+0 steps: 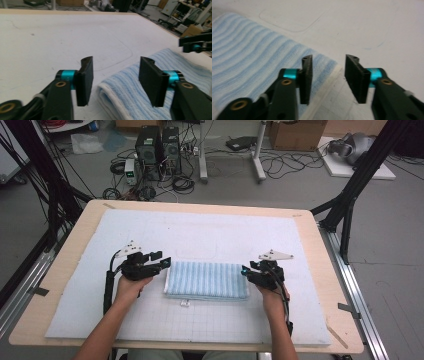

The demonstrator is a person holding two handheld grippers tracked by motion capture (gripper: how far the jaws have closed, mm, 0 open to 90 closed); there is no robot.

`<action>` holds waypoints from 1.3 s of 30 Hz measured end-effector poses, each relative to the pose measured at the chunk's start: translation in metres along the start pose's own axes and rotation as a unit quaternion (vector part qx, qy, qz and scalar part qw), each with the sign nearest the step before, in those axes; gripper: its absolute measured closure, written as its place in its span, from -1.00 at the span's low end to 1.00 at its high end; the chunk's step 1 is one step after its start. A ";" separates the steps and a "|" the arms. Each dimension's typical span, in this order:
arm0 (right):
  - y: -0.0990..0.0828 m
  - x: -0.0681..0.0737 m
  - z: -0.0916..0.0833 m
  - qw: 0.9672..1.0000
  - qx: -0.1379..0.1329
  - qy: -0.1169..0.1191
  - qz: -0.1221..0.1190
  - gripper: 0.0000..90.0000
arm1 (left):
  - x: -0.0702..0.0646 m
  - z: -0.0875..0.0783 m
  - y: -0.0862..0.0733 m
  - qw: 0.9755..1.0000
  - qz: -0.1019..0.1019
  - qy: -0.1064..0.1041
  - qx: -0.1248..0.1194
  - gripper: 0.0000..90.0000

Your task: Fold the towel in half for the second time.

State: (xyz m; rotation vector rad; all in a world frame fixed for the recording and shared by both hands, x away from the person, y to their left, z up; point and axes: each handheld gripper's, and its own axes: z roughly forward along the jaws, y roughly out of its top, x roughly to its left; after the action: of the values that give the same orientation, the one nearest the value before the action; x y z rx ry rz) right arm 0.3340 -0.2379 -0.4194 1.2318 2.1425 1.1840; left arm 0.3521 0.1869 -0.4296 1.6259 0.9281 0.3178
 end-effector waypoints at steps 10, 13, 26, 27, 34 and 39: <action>-0.005 -0.009 -0.046 0.997 -0.053 -0.049 -0.029 -0.75 | 0.011 -0.033 0.015 0.998 0.042 -0.010 -0.034 -0.56; -0.009 -0.015 -0.056 0.996 -0.062 -0.054 -0.029 -0.75 | 0.014 -0.040 0.018 0.997 0.061 -0.010 -0.037 -0.56; -0.021 -0.021 -0.075 0.995 -0.076 -0.061 -0.021 -0.76 | 0.014 -0.056 0.006 0.997 0.061 0.008 -0.040 -0.55; -0.021 -0.019 -0.075 0.995 -0.074 -0.062 -0.021 -0.76 | 0.014 -0.057 0.005 0.997 0.062 0.006 -0.039 -0.55; -0.024 -0.015 -0.076 0.995 -0.072 -0.064 -0.027 -0.76 | 0.011 -0.058 0.004 0.997 0.063 0.006 -0.044 -0.55; -0.024 -0.017 -0.078 0.995 -0.076 -0.065 -0.027 -0.76 | 0.010 -0.058 0.003 0.997 0.064 0.006 -0.042 -0.55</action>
State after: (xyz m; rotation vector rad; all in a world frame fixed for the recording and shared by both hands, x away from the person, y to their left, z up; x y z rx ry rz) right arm 0.2778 -0.2948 -0.3967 1.1442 1.9416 1.1877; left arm 0.3215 0.2346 -0.4129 1.6098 0.8112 0.4501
